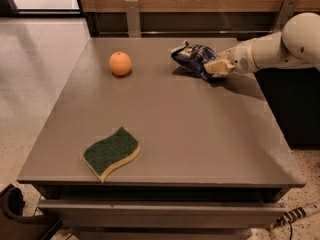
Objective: Move blue chip bag near sponge
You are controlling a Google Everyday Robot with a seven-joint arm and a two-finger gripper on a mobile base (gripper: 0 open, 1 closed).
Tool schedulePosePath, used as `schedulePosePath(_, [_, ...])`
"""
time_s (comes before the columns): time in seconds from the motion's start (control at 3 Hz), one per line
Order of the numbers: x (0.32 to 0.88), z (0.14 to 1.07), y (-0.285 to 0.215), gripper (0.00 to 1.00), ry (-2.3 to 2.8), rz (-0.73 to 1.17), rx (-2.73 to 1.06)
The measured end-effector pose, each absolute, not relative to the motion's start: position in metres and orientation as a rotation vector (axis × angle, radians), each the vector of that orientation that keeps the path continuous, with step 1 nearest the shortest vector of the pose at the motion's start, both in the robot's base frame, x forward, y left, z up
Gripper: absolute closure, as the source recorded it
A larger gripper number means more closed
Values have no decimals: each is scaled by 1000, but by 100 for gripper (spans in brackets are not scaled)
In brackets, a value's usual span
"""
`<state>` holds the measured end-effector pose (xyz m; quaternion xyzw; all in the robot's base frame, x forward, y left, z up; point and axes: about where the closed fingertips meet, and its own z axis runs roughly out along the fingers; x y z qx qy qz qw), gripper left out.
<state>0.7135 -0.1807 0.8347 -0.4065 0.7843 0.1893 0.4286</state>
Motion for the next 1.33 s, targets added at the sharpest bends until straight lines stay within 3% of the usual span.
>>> schedulePosePath(1.33, [660, 947, -161, 100, 1850, 239, -1194])
